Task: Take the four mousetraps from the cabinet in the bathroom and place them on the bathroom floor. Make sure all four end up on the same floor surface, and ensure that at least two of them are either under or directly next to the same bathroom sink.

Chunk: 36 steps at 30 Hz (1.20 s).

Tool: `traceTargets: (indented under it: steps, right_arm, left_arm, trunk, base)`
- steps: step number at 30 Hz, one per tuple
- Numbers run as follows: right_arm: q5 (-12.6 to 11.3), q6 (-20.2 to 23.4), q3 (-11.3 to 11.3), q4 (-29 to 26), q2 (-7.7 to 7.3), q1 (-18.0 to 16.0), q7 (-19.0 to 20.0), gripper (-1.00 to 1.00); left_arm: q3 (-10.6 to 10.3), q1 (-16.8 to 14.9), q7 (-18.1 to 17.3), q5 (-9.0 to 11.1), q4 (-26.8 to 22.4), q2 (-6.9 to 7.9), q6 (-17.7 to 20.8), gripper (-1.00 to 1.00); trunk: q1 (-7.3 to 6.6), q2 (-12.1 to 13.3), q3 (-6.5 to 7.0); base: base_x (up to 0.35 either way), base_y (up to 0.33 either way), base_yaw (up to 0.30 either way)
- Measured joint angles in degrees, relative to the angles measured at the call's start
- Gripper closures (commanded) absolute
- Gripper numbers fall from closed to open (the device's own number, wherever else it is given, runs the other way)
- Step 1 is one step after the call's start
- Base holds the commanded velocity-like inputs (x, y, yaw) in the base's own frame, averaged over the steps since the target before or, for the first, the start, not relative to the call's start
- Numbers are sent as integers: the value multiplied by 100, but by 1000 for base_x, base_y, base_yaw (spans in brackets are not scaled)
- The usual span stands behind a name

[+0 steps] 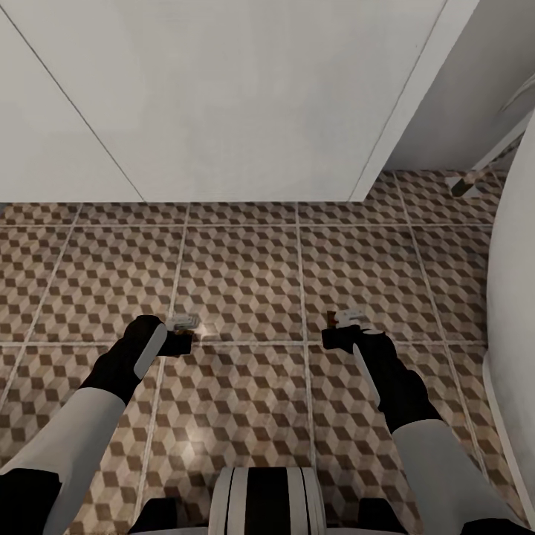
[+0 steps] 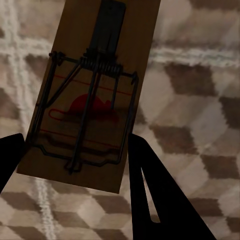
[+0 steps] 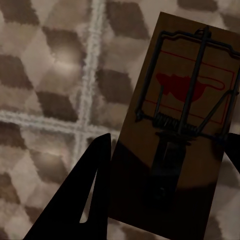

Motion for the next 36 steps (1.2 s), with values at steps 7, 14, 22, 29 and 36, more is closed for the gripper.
traceTargets:
  steps: [7,14,22,29,36]
  right_arm:
    - [48,-17,0,0,1,-4,-10,100]
    - [136,-47,213,-108,16,-2,-6,100]
    - [150,-73,431,-130,18,-3,-1,100]
    - [156,-298,447,-132,10,-2,4,100]
    - [160,-416,443,-131,6,-2,5,100]
  left_arm:
    - [0,-1,-6,-1,-49,8,-5,100]
    - [-4,2,-24,2,-727,27,-19,100]
    - [-5,8,-137,2,-937,32,-44,100]
    - [-6,26,-599,-1,-911,88,-222,100]
    - [-7,38,-651,-7,-906,106,-306,100]
  trunk:
    - [0,0,-29]
    - [0,0,-31]
    - [0,0,-31]
    - [0,0,-31]
    - [0,0,-31]
  base:
    - [0,0,0]
    - [0,0,0]
    - [0,0,0]
    - [0,0,0]
    - [0,0,0]
